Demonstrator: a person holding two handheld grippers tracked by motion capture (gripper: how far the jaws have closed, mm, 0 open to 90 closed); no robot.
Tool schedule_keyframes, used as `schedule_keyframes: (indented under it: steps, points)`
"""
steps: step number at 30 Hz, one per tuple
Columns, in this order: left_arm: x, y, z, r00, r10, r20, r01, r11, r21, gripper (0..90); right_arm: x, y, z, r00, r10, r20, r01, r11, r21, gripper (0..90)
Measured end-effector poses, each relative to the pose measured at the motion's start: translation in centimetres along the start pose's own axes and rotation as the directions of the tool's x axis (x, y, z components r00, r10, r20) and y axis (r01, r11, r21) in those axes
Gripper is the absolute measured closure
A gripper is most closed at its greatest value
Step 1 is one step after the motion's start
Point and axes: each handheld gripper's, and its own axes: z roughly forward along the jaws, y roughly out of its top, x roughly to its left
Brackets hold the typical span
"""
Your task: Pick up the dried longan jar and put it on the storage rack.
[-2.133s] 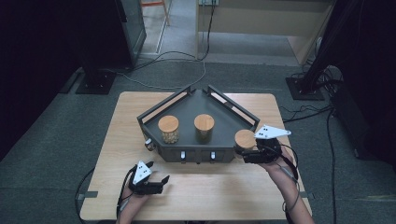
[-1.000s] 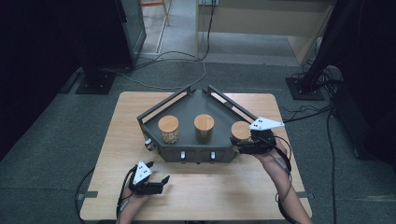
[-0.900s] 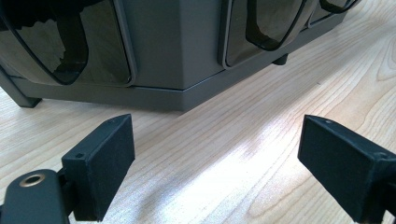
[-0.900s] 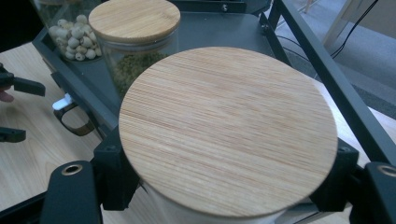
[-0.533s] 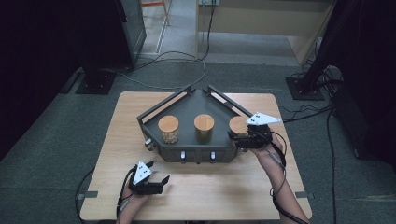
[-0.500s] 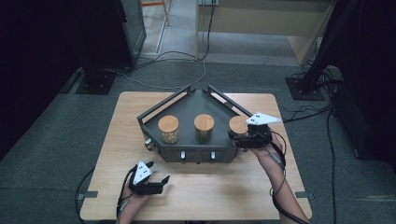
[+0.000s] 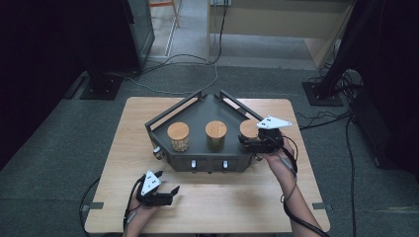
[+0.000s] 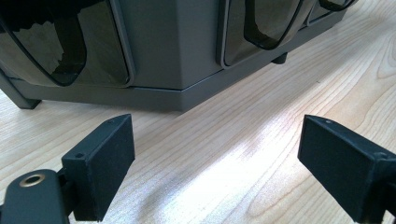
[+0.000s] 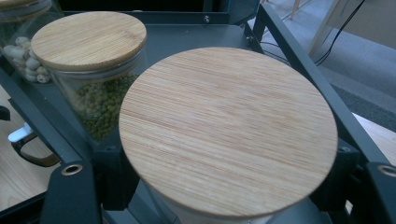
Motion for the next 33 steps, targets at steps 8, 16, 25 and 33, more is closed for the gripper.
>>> schedule_keyframes:
  steps: [8,16,25,33]
  points:
    - [0.0,0.0,0.0,1.0000,0.001,0.001,-0.001,1.0000,-0.001,10.8,-0.1,0.0,0.9,1.0000,0.008,-0.001,-0.008,1.000,-0.006,25.5]
    - [0.0,0.0,0.0,1.0000,0.002,0.003,-0.002,1.0000,0.001,10.8,0.1,-0.3,2.0,0.9996,0.025,0.011,-0.025,1.000,-0.003,25.5]
    - [0.0,0.0,0.0,1.0000,0.003,0.003,-0.003,1.0000,0.001,10.8,-0.2,-0.7,2.5,0.9991,0.040,0.013,-0.040,0.999,-0.001,25.4]
    - [0.0,0.1,0.0,1.0000,0.004,0.003,-0.004,1.0000,0.003,10.8,-0.7,-1.3,2.5,0.9986,0.053,-0.003,-0.054,0.998,-0.019,25.4]
